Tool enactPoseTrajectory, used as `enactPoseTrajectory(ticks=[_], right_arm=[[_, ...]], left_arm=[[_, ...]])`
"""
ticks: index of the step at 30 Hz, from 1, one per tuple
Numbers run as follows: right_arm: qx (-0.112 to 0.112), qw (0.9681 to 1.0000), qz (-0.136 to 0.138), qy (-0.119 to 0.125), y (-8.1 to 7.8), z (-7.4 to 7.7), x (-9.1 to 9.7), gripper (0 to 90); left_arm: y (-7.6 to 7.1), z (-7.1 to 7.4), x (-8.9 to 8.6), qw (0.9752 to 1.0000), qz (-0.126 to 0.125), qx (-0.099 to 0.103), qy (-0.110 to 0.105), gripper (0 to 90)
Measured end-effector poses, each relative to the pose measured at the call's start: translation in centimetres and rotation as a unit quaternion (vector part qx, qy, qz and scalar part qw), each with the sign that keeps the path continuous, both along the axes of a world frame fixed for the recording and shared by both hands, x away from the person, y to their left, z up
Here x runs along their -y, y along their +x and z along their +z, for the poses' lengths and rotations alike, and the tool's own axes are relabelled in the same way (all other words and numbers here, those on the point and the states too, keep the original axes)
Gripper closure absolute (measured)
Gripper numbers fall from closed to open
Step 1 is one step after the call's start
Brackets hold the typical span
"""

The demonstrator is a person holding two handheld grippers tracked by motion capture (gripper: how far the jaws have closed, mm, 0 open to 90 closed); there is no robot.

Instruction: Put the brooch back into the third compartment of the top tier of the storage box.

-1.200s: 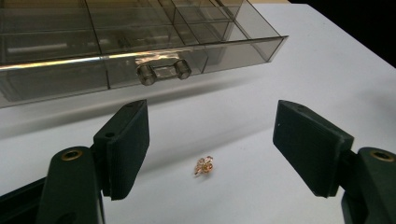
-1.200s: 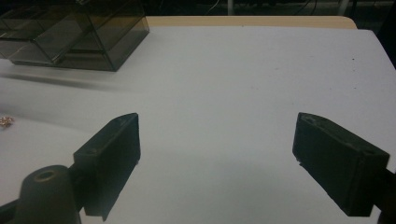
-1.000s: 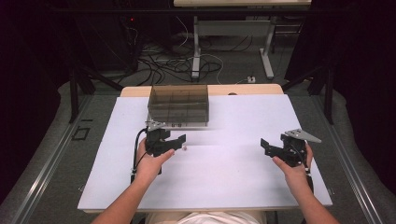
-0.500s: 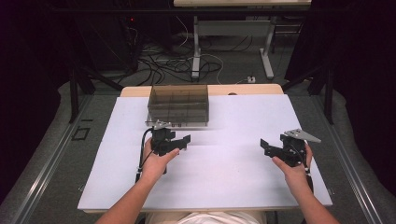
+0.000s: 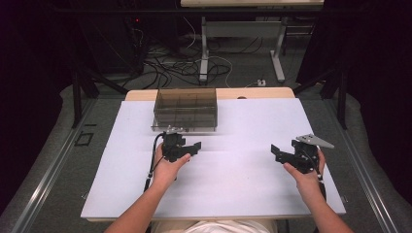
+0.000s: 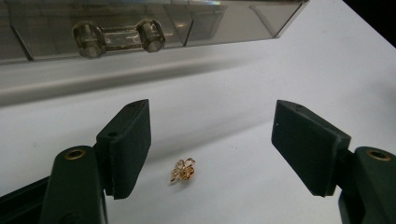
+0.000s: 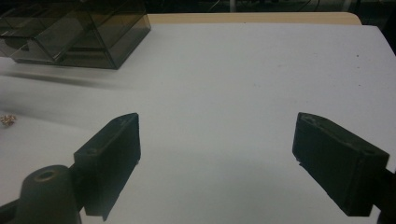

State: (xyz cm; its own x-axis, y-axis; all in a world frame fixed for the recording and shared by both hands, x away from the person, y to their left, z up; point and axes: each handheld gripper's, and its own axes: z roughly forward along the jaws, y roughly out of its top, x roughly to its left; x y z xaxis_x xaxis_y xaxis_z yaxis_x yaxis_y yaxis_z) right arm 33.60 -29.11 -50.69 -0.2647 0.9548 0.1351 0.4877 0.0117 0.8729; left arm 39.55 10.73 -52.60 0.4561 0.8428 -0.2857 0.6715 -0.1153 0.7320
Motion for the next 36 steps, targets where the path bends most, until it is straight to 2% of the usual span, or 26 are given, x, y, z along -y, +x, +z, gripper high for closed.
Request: enactPoseTrajectory(ticks=[7, 14, 21, 30, 36], right_arm=[[-0.003, 1.0000, 0.001, -0.002, 0.0, 0.0, 0.1, 14.9], [0.000, 1.0000, -0.002, 0.005, 0.0, 0.0, 0.0, 14.9], [0.001, 1.0000, -0.003, 0.003, 0.1, -0.1, 0.1, 14.9], [-0.002, 1.0000, -0.002, 0.004, 0.1, -0.2, 0.2, 15.0], [-0.008, 0.9999, -0.002, 0.008, 0.1, -0.1, 0.1, 15.0]], left_arm=[[0.3, -0.5, 0.3, 0.9998, -0.001, -0.020, 0.010, 35.3], [0.5, -0.8, 0.3, 0.9995, -0.001, -0.025, 0.017, 40.1], [0.6, -1.0, 0.6, 0.9994, -0.006, -0.013, 0.030, 46.0], [0.9, -1.4, 0.6, 0.9987, -0.009, -0.037, 0.035, 54.4], [1.1, -1.6, 0.7, 0.9982, -0.004, -0.042, 0.042, 59.5]])
